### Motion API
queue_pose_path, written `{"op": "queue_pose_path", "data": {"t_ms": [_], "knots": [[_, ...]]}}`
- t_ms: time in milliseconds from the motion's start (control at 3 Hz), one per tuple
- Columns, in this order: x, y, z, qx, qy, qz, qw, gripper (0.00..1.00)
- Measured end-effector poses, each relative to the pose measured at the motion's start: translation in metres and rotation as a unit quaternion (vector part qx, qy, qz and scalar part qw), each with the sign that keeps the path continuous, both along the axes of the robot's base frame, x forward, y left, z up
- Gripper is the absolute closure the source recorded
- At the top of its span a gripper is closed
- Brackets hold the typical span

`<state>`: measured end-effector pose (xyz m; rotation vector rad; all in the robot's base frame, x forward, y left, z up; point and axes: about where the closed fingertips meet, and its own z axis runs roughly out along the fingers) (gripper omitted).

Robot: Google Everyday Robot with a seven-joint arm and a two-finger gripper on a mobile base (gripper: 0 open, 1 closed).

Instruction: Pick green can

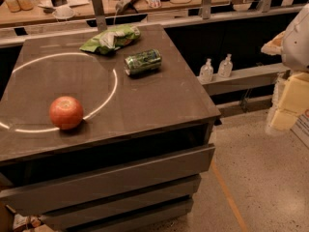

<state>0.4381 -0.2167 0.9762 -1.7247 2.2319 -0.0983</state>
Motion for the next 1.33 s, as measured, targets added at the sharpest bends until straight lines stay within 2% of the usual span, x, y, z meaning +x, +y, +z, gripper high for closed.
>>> {"op": "queue_pose_path", "data": {"t_ms": [333,667,1000,1333], "knots": [[0.000,0.000,0.000,0.000,0.000,0.000,1.0000,0.00],[0.024,0.004,0.000,0.030,-0.011,0.007,0.9995,0.00],[0.067,0.012,-0.003,0.089,-0.023,0.031,0.9952,0.00],[0.132,0.029,-0.021,0.166,-0.011,0.055,0.9845,0.00]]}}
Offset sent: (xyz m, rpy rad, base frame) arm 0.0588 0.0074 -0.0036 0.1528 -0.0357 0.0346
